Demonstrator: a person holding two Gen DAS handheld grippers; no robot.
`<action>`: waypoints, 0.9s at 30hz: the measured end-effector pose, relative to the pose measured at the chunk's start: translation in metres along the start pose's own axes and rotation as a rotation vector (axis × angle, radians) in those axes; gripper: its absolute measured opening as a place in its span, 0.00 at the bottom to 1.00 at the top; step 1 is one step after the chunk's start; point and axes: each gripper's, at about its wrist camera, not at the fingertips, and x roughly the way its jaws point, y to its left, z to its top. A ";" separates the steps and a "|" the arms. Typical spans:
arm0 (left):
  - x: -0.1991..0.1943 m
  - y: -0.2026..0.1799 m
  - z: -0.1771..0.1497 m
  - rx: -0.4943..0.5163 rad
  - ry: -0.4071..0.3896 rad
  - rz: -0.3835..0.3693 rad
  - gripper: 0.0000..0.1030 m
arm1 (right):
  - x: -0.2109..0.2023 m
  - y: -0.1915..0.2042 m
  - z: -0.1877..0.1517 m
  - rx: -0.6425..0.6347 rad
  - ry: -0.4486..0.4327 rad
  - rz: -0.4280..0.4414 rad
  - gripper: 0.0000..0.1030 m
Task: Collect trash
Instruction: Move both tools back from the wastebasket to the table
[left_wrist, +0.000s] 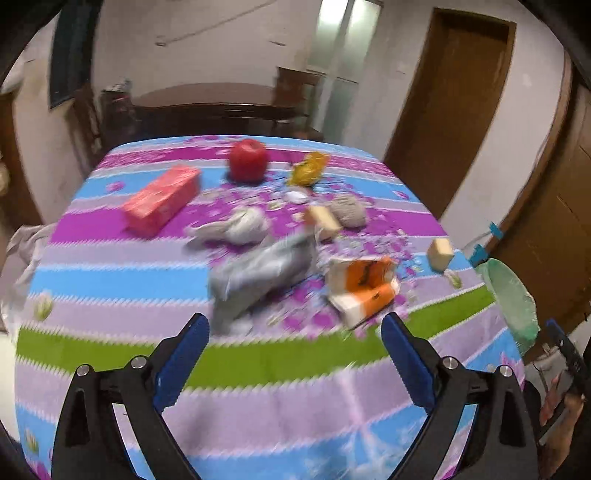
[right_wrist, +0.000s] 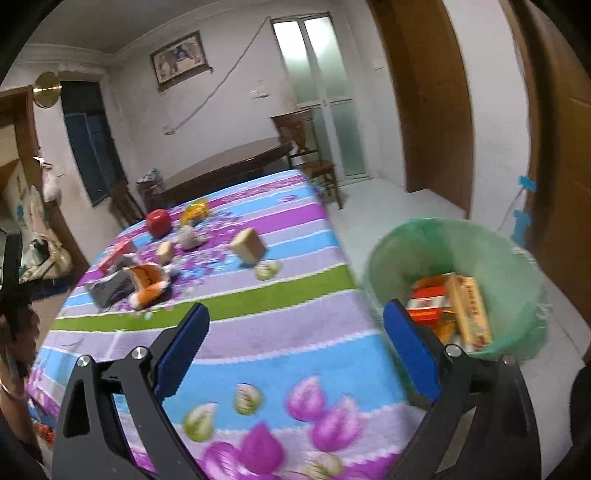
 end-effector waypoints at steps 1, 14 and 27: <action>-0.006 0.008 -0.011 -0.014 -0.014 0.001 0.91 | 0.006 0.008 0.000 -0.009 0.009 0.017 0.89; 0.011 0.043 -0.041 0.147 -0.028 0.006 0.91 | 0.097 0.141 0.001 -0.480 0.189 0.231 0.89; 0.085 0.053 0.022 0.467 0.067 -0.140 0.91 | 0.173 0.240 0.050 -1.089 0.262 0.513 0.95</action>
